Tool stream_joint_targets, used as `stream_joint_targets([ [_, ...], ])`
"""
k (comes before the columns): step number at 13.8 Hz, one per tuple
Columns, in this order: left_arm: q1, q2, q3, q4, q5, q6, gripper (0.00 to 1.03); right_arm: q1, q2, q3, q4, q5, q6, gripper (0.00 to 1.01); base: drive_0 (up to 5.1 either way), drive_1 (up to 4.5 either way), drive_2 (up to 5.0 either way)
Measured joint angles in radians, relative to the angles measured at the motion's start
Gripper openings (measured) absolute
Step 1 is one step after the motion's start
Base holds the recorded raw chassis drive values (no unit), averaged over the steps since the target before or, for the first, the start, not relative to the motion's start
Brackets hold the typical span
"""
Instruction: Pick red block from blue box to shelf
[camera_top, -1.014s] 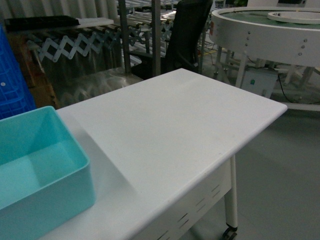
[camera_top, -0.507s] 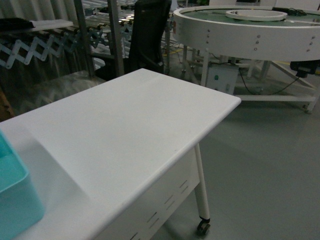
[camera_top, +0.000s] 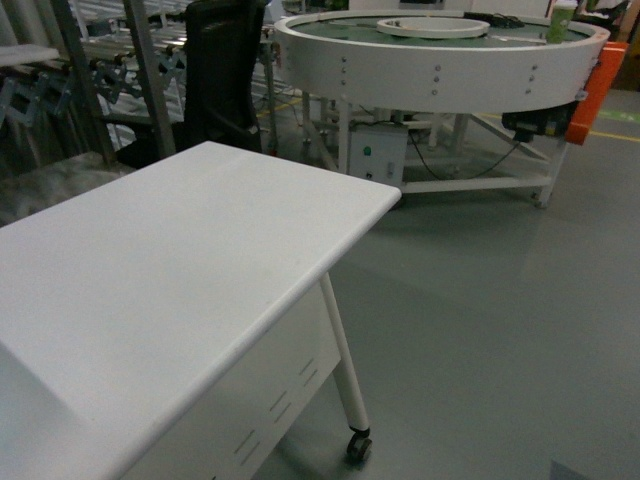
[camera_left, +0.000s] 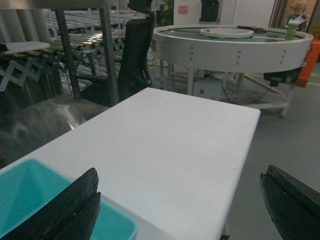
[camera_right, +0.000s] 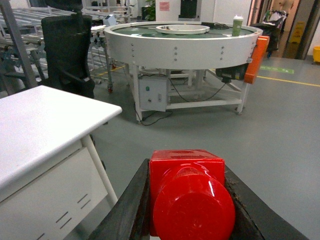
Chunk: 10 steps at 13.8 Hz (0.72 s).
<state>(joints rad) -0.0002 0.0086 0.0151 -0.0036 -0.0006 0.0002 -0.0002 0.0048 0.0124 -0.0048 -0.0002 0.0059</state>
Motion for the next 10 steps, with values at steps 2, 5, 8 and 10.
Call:
stream_joint_targets([
  [2, 0.0, 0.0, 0.0, 0.0, 0.0, 0.0, 0.98, 0.0, 0.0, 0.0, 0.0, 0.0, 0.0, 0.28, -1.5, -1.54, -1.5],
  [5, 0.0, 0.0, 0.0, 0.0, 0.0, 0.0, 0.98, 0.0, 0.0, 0.0, 0.0, 0.0, 0.0, 0.28, -1.6, -1.58, -1.6],
  [8, 0.0, 0.0, 0.0, 0.0, 0.0, 0.0, 0.98, 0.0, 0.0, 0.0, 0.0, 0.0, 0.0, 0.28, -1.7, -1.7, -1.7],
  [10, 0.0, 0.0, 0.0, 0.0, 0.0, 0.0, 0.98, 0.0, 0.0, 0.0, 0.0, 0.0, 0.0, 0.28, -1.6, -1.58, -1.6],
])
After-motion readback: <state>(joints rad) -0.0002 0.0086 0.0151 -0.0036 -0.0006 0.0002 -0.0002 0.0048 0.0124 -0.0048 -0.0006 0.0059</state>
